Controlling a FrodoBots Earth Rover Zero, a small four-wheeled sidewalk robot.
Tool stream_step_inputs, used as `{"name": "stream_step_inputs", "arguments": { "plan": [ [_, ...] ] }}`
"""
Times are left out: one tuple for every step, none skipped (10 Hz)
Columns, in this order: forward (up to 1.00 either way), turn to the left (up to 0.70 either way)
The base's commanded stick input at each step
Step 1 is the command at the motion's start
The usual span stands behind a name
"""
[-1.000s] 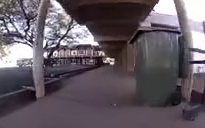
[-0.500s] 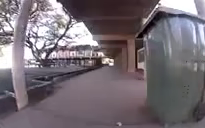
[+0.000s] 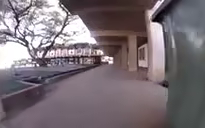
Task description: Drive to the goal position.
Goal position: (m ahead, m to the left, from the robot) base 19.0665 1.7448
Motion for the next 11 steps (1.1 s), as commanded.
{"name": "stream_step_inputs", "arguments": {
  "plan": [
    [1.0, -0.17],
    [1.0, -0.37],
    [1.0, -0.29],
    [1.0, -0.17],
    [1.0, 0.01],
    [1.0, 0.01],
    [1.0, 0.01],
    [1.0, 0.01],
    [1.0, 0.01],
    [1.0, 0.01],
    [1.0, 0.01]
  ]
}}
